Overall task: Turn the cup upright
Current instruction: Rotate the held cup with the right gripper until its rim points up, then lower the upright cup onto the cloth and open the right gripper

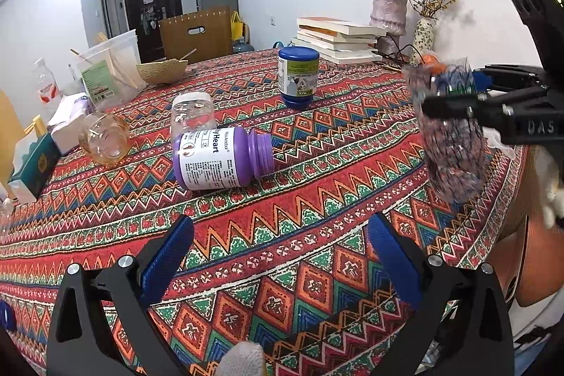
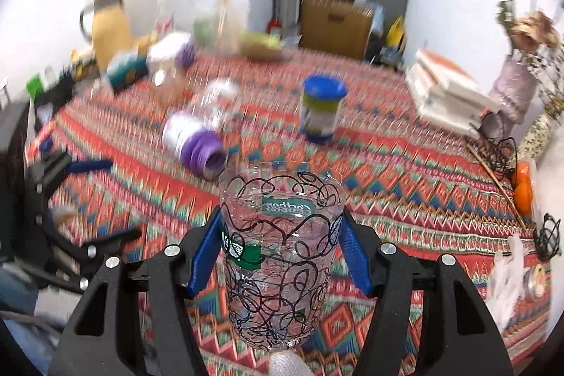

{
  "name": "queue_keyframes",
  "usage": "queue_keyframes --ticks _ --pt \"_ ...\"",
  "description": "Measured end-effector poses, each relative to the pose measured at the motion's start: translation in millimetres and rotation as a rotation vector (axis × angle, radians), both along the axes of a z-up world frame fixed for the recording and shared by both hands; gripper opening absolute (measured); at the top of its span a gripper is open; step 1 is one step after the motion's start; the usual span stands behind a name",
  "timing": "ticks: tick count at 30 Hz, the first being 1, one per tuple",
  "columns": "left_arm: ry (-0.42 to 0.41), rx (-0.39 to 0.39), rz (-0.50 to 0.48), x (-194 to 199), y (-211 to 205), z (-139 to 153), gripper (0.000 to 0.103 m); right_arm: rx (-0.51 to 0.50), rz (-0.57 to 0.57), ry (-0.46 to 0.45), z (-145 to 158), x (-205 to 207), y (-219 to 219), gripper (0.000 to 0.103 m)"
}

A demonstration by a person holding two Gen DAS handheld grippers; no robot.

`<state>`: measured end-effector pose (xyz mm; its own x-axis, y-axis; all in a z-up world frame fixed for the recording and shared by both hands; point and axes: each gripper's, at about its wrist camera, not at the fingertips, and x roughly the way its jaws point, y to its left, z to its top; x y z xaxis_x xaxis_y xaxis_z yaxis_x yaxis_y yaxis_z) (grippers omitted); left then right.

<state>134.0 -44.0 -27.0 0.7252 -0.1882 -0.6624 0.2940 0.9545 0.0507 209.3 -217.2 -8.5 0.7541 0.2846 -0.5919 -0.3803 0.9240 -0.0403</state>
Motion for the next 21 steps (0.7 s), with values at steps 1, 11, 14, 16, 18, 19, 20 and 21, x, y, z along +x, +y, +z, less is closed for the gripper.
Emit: queue_keyframes --ticks 1,11,14,16,18,19,20,21 --pt "0.002 -0.003 0.003 1 0 0 0.096 0.012 -0.012 -0.038 1 -2 -3 0.061" --pt "0.012 -0.005 0.039 5 -7 2 0.096 0.090 -0.167 -0.297 -14 1 -29 0.061" --pt "0.016 -0.003 0.037 5 -11 3 0.096 0.075 -0.217 -0.313 -20 9 -38 0.061" --pt "0.016 -0.001 0.037 6 -14 3 0.096 0.086 -0.239 -0.307 -23 15 -46 0.061" --pt "0.015 -0.001 0.039 8 -16 3 0.096 0.097 -0.256 -0.296 -25 20 -53 0.061" --pt "0.016 -0.003 0.044 9 -17 3 0.096 0.101 -0.270 -0.287 -26 22 -58 0.061" --pt "0.018 -0.004 0.050 11 -17 3 0.096 0.106 -0.277 -0.281 -27 23 -62 0.061" --pt "0.023 -0.010 0.060 13 -17 3 0.096 0.119 -0.294 -0.269 -28 23 -69 0.061"
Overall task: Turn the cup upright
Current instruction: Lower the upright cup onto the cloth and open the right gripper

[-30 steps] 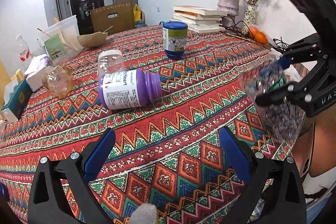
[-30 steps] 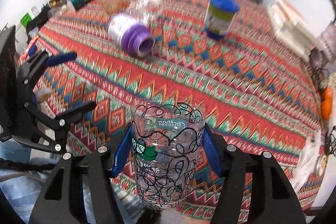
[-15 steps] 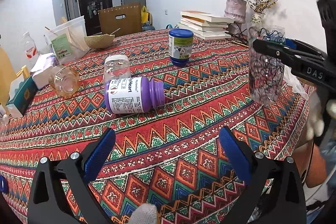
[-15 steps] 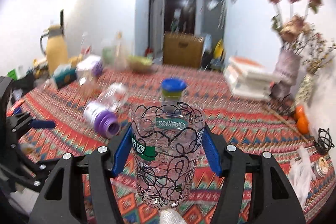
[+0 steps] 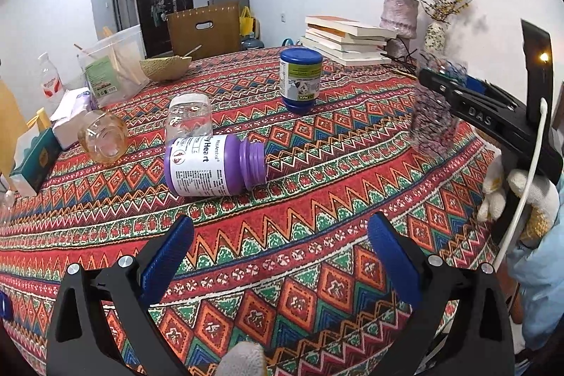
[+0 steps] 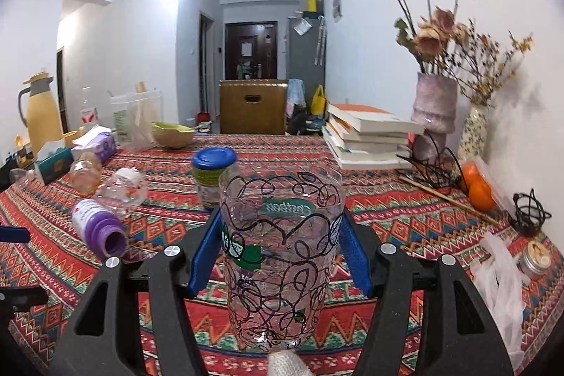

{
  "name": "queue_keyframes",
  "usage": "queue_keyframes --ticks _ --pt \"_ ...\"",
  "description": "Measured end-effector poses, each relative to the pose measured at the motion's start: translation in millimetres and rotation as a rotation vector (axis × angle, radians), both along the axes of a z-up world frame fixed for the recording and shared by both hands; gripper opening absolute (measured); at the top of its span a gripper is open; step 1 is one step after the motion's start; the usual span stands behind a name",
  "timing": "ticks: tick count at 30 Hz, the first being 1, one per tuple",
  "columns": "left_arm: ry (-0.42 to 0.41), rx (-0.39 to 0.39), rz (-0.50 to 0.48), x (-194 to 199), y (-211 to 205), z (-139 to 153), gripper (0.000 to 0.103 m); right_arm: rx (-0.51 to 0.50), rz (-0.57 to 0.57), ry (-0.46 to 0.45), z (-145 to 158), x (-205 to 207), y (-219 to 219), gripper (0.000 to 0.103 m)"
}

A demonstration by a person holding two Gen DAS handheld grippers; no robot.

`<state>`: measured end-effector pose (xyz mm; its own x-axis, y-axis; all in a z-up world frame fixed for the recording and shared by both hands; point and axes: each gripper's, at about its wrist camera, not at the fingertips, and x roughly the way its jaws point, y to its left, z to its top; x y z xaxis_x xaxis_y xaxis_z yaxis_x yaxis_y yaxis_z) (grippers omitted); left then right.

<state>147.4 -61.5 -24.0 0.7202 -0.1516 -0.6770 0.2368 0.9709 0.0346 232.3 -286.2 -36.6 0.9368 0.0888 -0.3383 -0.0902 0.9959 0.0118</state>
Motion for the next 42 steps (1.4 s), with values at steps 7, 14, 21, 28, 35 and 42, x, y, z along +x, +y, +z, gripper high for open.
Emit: queue_keyframes --ticks 7,14,21,28,35,42 --pt "0.001 -0.026 0.038 8 0 -1 0.096 -0.041 -0.022 0.061 -14 5 -15 0.061" --pt "-0.005 -0.020 0.042 6 -3 0 0.096 -0.087 0.005 0.096 -22 -10 -13 0.061" --pt "-0.015 -0.038 0.066 2 1 4 0.096 -0.068 0.017 0.101 -23 -31 -21 0.061" --pt "-0.014 -0.037 0.055 -5 -5 4 0.096 -0.032 0.012 0.103 -22 -36 -27 0.063" --pt "-0.023 -0.036 0.053 -13 -9 9 0.096 -0.002 0.022 0.117 -22 -36 -30 0.067" --pt "-0.036 -0.036 0.048 -24 -10 14 0.096 0.010 0.030 0.099 -16 -45 -32 0.075"
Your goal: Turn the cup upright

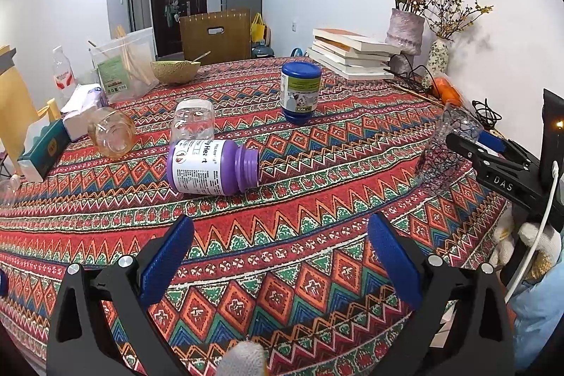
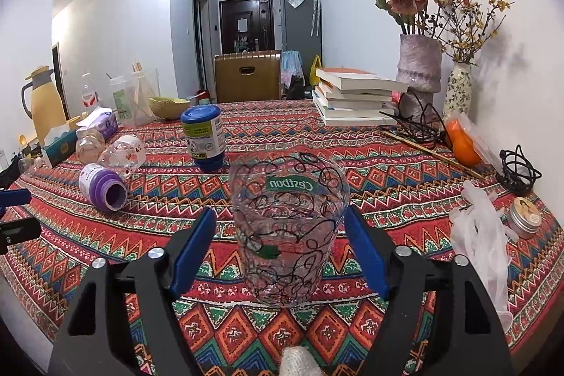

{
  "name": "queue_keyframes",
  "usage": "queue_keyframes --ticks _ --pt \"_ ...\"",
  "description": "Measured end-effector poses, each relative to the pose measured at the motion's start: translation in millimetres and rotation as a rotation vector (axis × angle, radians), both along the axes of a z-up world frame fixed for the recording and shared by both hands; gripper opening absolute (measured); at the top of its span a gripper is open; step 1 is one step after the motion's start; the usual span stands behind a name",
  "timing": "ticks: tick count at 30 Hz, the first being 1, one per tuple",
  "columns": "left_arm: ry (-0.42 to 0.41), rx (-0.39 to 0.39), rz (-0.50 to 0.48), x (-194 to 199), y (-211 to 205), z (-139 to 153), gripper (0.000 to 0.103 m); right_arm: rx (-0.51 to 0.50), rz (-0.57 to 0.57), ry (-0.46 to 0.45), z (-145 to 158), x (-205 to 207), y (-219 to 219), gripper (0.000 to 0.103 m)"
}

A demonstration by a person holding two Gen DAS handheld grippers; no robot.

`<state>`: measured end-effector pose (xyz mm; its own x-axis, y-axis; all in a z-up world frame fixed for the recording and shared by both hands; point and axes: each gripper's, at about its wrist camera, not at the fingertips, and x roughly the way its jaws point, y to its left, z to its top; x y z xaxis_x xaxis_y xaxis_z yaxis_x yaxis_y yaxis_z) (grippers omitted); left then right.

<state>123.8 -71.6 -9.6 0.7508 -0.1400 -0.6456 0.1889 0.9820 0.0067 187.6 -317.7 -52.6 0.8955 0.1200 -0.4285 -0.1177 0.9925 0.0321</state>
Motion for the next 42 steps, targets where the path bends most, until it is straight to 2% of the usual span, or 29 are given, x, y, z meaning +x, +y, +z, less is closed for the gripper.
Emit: queue_keyframes --ticks 4,11,18,25,36,42 --pt "-0.012 -0.004 -0.002 -8 0 4 0.096 -0.004 -0.005 -0.010 5 -5 0 0.078" --pt "-0.044 -0.022 -0.005 -30 1 12 0.096 0.008 -0.011 -0.034 16 -29 2 0.095" --pt "-0.080 -0.066 0.000 -55 3 15 0.096 0.073 0.002 -0.029 19 -66 13 0.096" --pt "-0.121 -0.125 0.019 -79 9 16 0.096 0.069 0.023 -0.021 25 -99 33 0.095" --pt "-0.193 -0.115 0.074 -107 13 10 0.096 0.076 0.032 -0.009 23 -128 50 0.095" --pt "-0.211 -0.138 0.089 -114 19 8 0.096 0.087 0.037 0.002 18 -135 53 0.095"
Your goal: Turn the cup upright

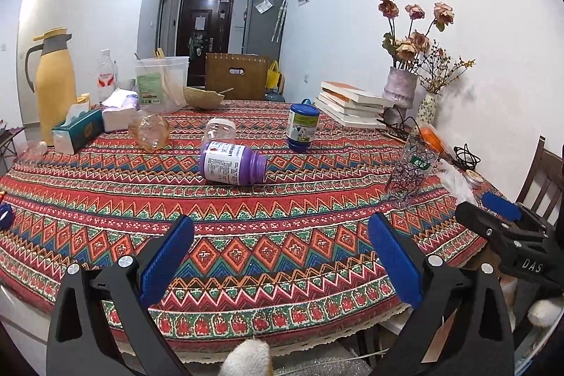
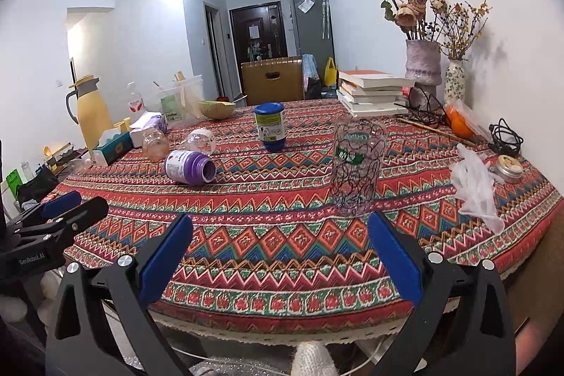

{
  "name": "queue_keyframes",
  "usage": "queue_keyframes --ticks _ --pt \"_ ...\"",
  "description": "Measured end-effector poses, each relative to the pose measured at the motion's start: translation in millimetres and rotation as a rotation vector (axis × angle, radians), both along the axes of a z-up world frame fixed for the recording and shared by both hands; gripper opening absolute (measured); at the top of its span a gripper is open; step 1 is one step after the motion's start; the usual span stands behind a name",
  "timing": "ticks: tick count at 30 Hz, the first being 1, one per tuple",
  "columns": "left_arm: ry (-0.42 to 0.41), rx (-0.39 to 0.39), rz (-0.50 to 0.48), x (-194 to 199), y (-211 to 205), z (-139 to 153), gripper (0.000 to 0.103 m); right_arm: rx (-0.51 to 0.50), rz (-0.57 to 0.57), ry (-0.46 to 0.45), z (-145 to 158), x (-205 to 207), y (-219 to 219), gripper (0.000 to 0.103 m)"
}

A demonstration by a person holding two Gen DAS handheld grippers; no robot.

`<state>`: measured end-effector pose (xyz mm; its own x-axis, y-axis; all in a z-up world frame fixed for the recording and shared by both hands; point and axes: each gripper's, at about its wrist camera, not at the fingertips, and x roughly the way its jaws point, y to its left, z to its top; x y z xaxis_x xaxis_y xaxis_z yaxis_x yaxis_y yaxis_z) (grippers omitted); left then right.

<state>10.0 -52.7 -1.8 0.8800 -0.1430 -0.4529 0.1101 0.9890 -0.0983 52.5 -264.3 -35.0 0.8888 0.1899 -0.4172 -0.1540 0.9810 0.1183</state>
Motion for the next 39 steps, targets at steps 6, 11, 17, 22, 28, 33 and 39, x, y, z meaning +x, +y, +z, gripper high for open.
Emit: queue_keyframes --ticks 6,11,17,22,28,33,39 --pt "-0.006 0.010 0.010 -11 4 -1 0.096 0.003 0.005 0.006 -3 -4 3 0.095" --pt "-0.016 0.022 0.029 -17 8 -2 0.096 0.000 0.017 0.007 -4 -5 6 0.095" --pt "-0.018 0.018 0.037 -19 11 -2 0.096 -0.003 0.026 0.002 -5 -6 10 0.095" --pt "-0.036 0.011 0.036 -22 13 1 0.096 -0.004 0.026 -0.003 -4 -7 10 0.095" --pt "-0.043 0.013 0.026 -23 10 1 0.096 -0.005 0.025 -0.007 -4 -7 10 0.095" --pt "-0.035 0.011 0.024 -22 11 0 0.096 -0.007 0.028 -0.007 -4 -8 10 0.095" --pt "-0.033 0.010 0.022 -21 11 -1 0.096 -0.007 0.029 -0.009 -4 -7 10 0.095"
